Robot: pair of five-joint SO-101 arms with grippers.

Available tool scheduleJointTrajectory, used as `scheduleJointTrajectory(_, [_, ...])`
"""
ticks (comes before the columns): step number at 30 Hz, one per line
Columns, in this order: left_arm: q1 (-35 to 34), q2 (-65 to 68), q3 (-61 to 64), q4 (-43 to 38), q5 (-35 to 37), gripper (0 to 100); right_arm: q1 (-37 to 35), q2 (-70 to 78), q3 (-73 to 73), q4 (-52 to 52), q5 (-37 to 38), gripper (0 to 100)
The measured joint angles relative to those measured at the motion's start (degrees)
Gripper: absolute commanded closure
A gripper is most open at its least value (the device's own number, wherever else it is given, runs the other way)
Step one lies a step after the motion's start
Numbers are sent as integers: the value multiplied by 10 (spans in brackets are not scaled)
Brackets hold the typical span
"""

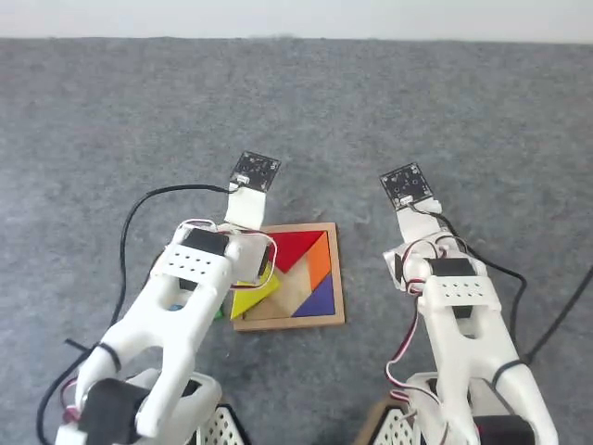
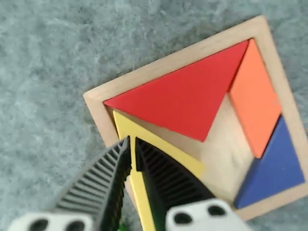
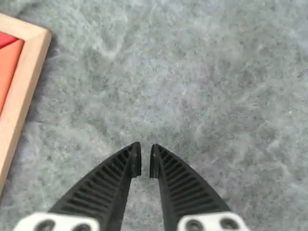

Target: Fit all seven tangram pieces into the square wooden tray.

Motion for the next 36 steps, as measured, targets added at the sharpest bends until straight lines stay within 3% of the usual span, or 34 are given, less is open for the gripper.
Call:
scheduleJointTrajectory(16, [1,7,0,0,16,988,0,2,0,0,0,954])
scheduleJointTrajectory(27, [1,193,-141,45,16,988,0,2,0,0,0,954])
scheduleJointTrajectory(36, [-26,126,-93,47,17,988,0,2,0,0,0,954])
